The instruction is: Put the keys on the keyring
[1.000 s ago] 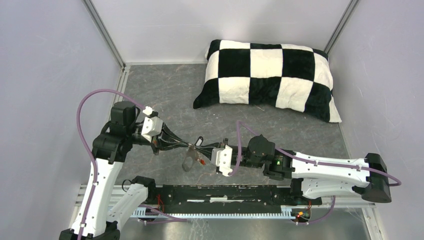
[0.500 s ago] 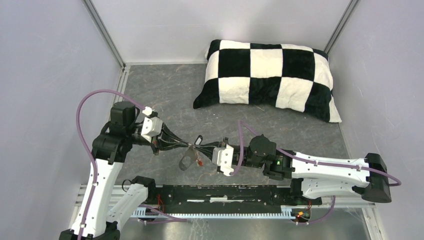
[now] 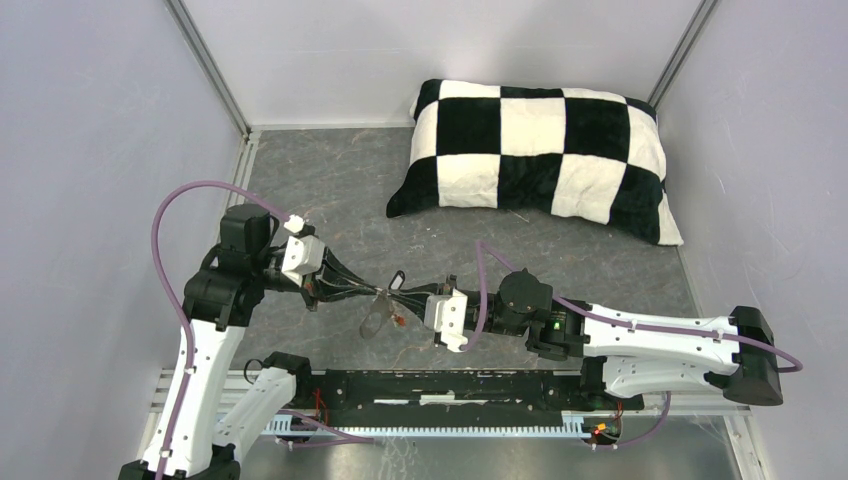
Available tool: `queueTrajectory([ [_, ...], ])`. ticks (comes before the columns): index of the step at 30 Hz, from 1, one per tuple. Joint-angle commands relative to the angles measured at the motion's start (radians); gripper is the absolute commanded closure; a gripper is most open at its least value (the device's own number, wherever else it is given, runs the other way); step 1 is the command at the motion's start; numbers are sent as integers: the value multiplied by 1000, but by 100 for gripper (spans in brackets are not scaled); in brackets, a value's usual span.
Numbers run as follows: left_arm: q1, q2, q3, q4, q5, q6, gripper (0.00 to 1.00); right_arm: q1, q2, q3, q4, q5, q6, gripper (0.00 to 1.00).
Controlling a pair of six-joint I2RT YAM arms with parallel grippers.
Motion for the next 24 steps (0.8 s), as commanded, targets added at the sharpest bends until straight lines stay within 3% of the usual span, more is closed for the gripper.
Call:
queueTrajectory([
  [1,-4,-13,-10,29,-2,-20,98,4,-16,20,82,5,2,99],
  [24,-17,-17,-21,34,0,-20,98,4,-7,35,87,5,-17,100],
])
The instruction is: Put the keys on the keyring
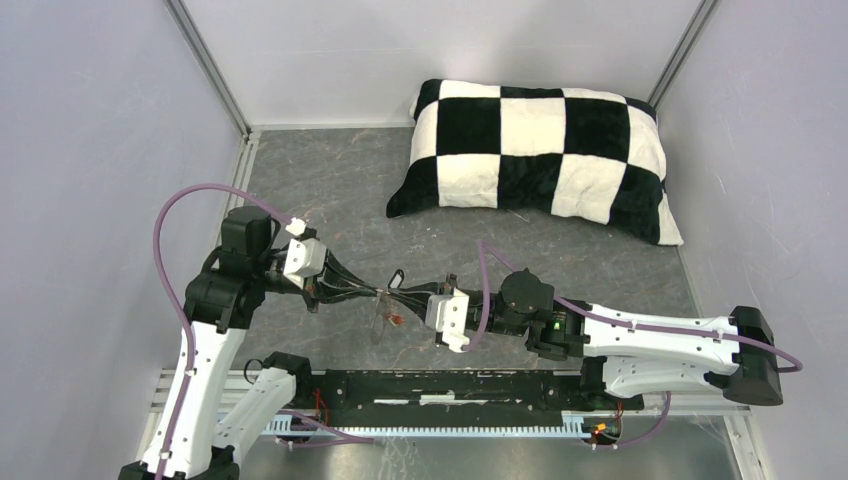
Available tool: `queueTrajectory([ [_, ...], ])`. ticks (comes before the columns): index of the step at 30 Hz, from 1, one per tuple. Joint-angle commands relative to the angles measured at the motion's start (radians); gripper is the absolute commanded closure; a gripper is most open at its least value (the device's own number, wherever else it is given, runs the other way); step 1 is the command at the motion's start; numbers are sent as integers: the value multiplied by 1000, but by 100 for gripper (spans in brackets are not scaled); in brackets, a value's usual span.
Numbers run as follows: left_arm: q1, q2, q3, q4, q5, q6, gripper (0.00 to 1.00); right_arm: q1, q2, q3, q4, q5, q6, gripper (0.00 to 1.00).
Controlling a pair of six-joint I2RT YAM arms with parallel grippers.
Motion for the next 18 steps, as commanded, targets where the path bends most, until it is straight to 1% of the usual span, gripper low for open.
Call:
queueTrajectory([
  [1,-13,-4,-1,23,14,-21,98,3,-7,36,65,2,-21,99],
  [10,-55,12,4,26,11,-28,98,4,-1,61,38,-5,-45,100],
  [18,-110,7,4,26,-26,-40,98,2,-9,79,23,1,-57,100],
])
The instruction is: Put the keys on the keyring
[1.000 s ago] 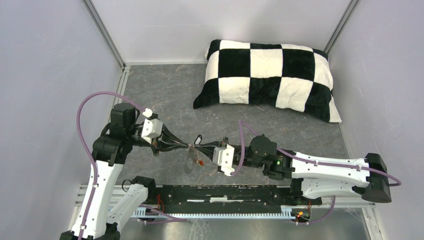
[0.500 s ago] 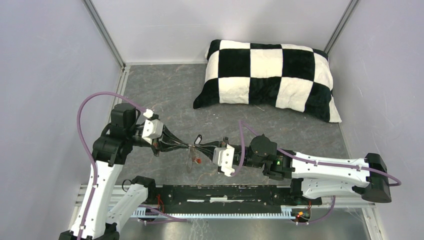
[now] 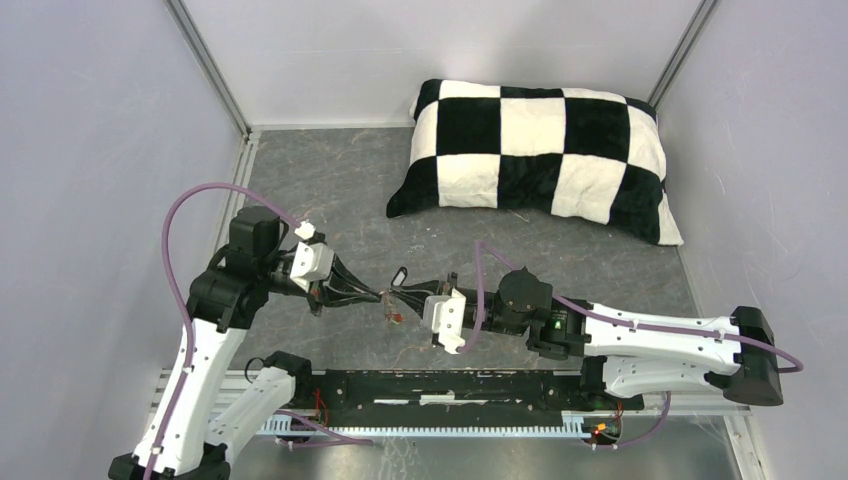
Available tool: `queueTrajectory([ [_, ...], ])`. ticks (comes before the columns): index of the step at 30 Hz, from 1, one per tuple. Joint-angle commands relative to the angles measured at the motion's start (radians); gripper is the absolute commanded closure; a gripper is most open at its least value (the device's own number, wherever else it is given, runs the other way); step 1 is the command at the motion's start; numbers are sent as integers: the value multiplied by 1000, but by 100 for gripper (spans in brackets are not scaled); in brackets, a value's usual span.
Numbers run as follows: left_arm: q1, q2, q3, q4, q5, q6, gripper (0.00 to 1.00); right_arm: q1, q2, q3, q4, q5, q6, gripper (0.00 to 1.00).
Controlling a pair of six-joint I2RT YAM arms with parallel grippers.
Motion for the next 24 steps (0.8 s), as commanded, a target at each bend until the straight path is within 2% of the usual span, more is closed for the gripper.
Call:
queueTrajectory([
  [1,-41,-2,4,23,9,-37,98,3,-8,71,63,-17,-17,100],
  [11,-53,-2,14,25,-10,-31,98,3,-5,124,-34,-215,-11,100],
  [16,-53,-17,15,22,-36,-26,98,4,-9,138,-103,-253,8,100],
  [24,-53,-27,17,17,-70,-4,98,3,-24,140,-119,-299,51,99],
])
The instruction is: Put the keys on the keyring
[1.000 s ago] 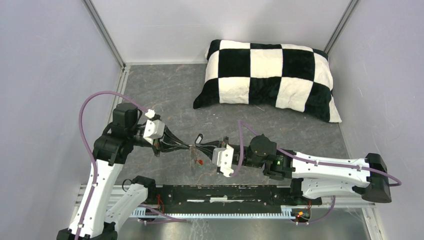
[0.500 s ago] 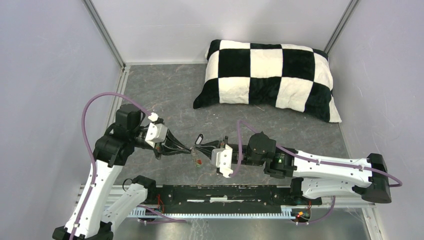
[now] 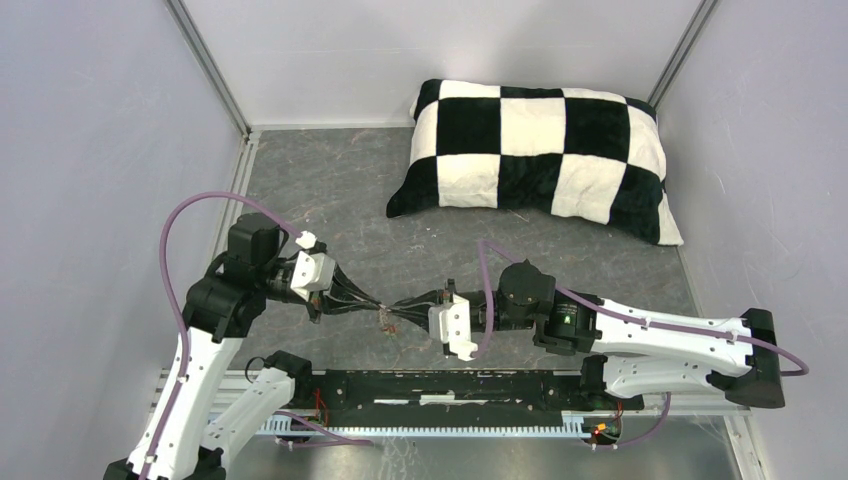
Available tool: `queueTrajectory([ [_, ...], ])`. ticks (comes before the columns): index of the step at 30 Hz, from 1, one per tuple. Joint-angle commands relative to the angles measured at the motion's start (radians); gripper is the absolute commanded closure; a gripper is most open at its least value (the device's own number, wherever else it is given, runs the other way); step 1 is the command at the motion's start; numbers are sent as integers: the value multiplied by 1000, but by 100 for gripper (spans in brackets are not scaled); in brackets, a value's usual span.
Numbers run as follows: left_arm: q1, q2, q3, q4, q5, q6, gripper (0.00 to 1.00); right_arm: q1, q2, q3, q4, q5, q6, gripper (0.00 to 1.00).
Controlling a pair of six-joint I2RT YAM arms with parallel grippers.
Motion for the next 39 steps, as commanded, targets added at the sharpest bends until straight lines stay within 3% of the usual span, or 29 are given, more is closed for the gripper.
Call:
queueTrajectory([
  [1,-5,6,20,45,-30,-1,98,16,-7,63,46,-106,35,99],
  [15,-5,9,33,45,6,-1,98,16,9,63,53,-9,24,99],
  [27,-5,-14,24,46,56,54,98,10,56,101,5,-59,9,100],
  [39,-5,-40,36,45,99,52,98,-16,66,92,23,42,73,100],
])
